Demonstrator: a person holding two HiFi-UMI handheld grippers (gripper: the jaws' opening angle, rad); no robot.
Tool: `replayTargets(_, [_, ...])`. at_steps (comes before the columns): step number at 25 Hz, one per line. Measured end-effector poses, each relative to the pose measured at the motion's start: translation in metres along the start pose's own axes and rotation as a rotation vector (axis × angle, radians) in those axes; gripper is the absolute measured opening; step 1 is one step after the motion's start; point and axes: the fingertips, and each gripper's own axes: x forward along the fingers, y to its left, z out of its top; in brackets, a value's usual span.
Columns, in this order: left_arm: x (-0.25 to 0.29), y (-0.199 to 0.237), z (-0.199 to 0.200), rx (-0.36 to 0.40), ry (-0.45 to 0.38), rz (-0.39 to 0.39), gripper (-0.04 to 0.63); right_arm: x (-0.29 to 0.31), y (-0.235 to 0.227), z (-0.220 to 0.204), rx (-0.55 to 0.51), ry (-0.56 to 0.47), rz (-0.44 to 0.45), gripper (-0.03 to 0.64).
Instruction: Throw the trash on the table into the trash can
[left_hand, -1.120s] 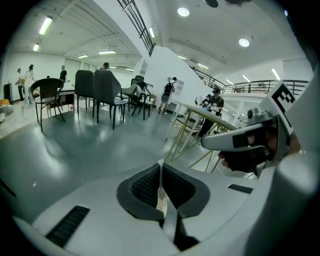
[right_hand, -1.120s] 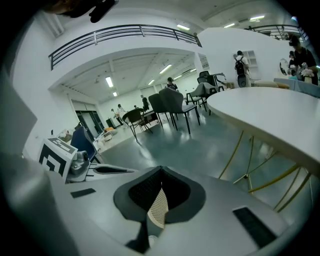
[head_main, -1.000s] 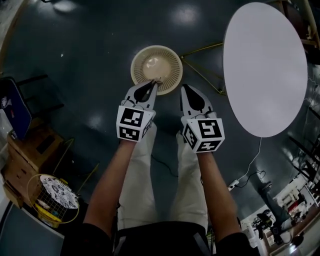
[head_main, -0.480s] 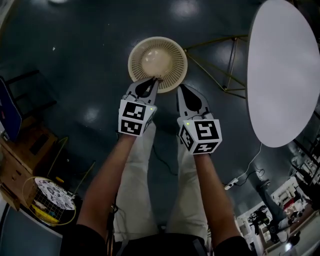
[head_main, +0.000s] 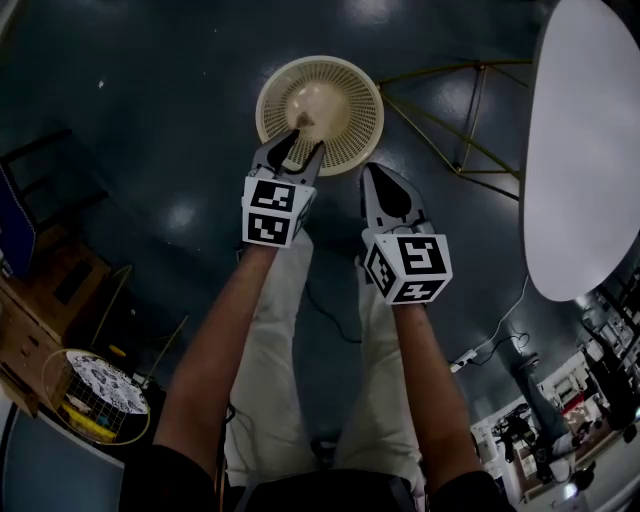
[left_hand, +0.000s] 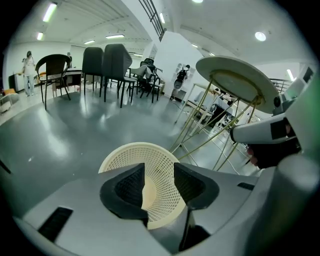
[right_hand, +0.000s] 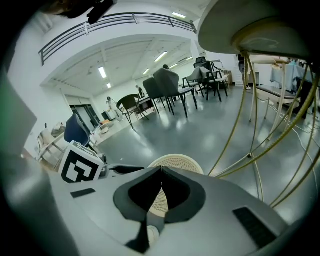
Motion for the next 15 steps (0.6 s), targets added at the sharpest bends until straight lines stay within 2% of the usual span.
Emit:
replayTargets(3, [0.0,0.004,-0.007,-0.002,0.013,-0.005,0.193,0.003,0.003,-0.001,-0.003,0.003,0.006,0.017])
replayTargets(9, [-0.01,-0.007,0.004,-0.002,0.028,-0.03,0.192,-0.004,0.003,0.013,-0.02,0.002,0.012,0.017])
replayTargets(15, [-0.032,-0.024,0.018,0.009,0.039,-0.045,0.11,-0.026,0.014,0.04,-0.06,-0.005,0.03,0.017])
